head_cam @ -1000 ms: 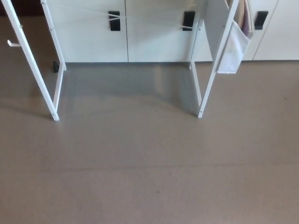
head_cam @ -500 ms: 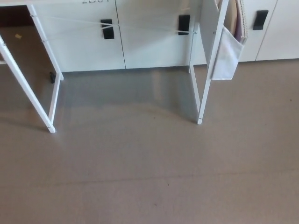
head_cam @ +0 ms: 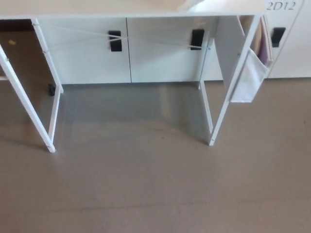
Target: The robot walks towards a desk on which a file tray is kept in the middle and a toilet paper roll is kept on its right. The robot uses its right hand to hook on finger in the gap of the roll and grabs it, lifts it and places it on the tray.
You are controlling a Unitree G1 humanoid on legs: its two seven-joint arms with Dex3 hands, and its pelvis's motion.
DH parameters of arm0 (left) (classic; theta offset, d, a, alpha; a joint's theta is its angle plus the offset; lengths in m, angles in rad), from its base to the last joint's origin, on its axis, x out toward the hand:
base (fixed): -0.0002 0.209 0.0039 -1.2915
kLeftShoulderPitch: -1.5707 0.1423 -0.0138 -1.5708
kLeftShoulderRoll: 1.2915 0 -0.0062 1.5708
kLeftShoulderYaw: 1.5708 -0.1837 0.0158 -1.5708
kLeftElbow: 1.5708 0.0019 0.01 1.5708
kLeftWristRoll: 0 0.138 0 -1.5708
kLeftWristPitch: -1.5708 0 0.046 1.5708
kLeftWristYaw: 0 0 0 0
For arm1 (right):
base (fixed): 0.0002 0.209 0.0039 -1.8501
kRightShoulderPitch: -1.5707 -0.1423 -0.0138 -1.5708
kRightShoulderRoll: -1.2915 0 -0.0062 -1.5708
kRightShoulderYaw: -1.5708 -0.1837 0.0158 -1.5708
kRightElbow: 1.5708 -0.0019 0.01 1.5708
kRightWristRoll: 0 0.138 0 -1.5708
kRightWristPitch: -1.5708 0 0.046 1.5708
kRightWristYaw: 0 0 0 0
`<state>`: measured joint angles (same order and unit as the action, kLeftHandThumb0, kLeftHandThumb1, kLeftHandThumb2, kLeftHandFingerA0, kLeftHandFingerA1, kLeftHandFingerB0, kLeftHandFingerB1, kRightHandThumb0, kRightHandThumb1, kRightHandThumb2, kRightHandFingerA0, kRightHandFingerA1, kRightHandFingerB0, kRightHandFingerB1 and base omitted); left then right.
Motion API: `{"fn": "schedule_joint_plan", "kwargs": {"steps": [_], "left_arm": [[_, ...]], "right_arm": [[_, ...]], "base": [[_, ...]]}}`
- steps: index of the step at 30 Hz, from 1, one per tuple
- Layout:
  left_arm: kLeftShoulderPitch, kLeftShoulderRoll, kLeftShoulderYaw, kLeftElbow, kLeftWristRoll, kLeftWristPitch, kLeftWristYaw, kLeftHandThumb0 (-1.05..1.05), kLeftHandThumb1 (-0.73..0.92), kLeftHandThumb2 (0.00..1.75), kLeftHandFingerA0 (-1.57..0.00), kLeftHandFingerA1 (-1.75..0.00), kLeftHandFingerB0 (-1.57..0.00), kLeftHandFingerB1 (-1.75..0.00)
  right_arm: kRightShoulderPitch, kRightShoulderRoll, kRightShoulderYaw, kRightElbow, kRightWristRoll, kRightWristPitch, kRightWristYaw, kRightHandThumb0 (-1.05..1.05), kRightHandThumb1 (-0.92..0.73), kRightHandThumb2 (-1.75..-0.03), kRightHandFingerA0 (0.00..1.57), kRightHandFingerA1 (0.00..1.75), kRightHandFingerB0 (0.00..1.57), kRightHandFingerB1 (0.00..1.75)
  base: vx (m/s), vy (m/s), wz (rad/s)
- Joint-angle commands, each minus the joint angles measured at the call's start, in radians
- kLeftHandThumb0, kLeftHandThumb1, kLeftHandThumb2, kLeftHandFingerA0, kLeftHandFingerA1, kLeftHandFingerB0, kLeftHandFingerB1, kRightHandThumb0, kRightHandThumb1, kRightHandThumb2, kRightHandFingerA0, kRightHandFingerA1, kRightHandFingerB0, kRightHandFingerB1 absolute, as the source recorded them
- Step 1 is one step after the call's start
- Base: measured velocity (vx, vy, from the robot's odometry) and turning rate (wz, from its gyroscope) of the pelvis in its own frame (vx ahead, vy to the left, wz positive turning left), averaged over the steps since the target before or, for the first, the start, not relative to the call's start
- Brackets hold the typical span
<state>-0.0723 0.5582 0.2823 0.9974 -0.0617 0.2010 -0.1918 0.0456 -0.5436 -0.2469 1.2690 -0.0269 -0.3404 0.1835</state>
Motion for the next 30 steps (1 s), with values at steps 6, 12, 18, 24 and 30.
{"fn": "schedule_joint_plan", "kwargs": {"steps": [6,12,18,24,30], "left_arm": [[-0.014,0.011,0.0,0.01,-0.004,0.012,0.001,-1.02,0.92,0.85,-0.12,-1.0,0.0,-0.55],[-0.013,0.012,0.002,0.023,-0.011,-0.01,-0.012,-1.05,0.79,1.31,-0.15,-0.79,-0.06,-0.54],[-0.02,0.01,0.006,0.039,-0.01,-0.033,-0.012,-1.03,0.92,0.85,-0.18,-1.1,0.0,-0.45],[-0.044,0.012,0.004,0.081,-0.001,-0.057,-0.007,-1.0,0.92,0.86,-0.19,-1.15,0.0,-0.42],[-0.041,0.013,0.004,0.081,-0.003,-0.067,-0.011,-1.04,0.79,1.32,-0.18,-0.81,-0.03,-0.49]], "right_arm": [[0.01,0.001,-0.018,0.0,0.023,-0.005,0.014,-0.74,-0.48,-0.91,0.0,0.34,0.0,0.42],[-0.009,-0.01,0.007,0.01,0.002,0.026,0.002,-0.71,-0.48,-0.89,0.0,0.28,0.0,0.39],[-0.002,-0.006,-0.016,0.011,0.04,0.0,0.03,-0.76,-0.47,-0.86,0.0,0.37,0.08,0.45],[0.006,-0.01,-0.014,-0.001,0.034,-0.012,0.047,-0.71,-0.47,-0.88,0.0,0.25,0.0,0.32],[0.006,-0.037,0.077,-0.007,-0.041,0.0,-0.032,-0.86,-0.55,-0.9,0.09,0.18,0.07,0.26]], "base": [[0.21,-0.102,0.03],[0.22,-0.074,0.03],[0.16,0.11,-0.11],[0.25,0.279,-0.07],[0.2,0.029,0.07]]}}
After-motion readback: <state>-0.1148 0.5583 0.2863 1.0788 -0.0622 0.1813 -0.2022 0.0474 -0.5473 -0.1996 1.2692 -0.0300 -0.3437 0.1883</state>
